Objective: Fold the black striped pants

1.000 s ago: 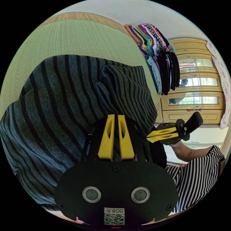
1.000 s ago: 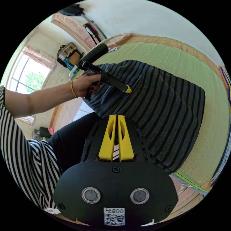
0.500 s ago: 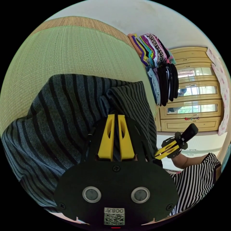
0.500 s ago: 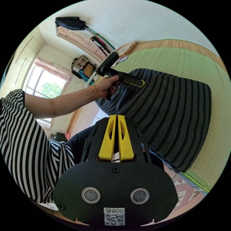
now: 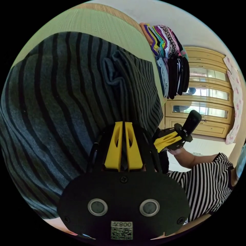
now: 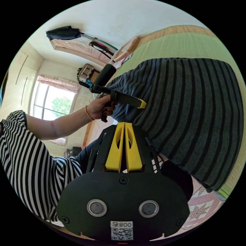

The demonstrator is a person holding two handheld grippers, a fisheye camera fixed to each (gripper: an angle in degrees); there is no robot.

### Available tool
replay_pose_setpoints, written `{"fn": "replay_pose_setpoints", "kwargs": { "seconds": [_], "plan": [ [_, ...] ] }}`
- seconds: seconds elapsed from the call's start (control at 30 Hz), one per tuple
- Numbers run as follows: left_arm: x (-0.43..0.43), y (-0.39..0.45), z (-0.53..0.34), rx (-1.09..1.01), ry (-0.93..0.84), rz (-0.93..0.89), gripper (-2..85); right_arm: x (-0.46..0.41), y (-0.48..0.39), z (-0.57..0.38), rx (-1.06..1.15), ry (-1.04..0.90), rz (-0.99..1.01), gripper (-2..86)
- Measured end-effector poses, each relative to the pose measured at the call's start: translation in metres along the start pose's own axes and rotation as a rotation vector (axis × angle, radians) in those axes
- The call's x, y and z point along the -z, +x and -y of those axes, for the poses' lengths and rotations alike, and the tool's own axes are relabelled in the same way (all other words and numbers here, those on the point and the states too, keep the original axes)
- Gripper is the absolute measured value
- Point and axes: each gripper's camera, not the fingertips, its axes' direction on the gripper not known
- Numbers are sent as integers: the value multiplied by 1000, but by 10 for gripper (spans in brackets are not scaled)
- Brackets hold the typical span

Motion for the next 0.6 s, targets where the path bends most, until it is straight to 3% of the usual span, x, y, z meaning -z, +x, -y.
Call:
{"fn": "replay_pose_setpoints", "kwargs": {
  "seconds": [0.17,0.43,0.6],
  "plan": [
    [5,0,-14,-23,-17,-25,16,17,4,3,3,63,-84,0],
    [43,-37,6,99,236,-72,76,9,41,7,-138,54,-198,0],
    [34,-50,33,137,260,-133,77,9,42,5,-147,55,-202,1]
  ]
}}
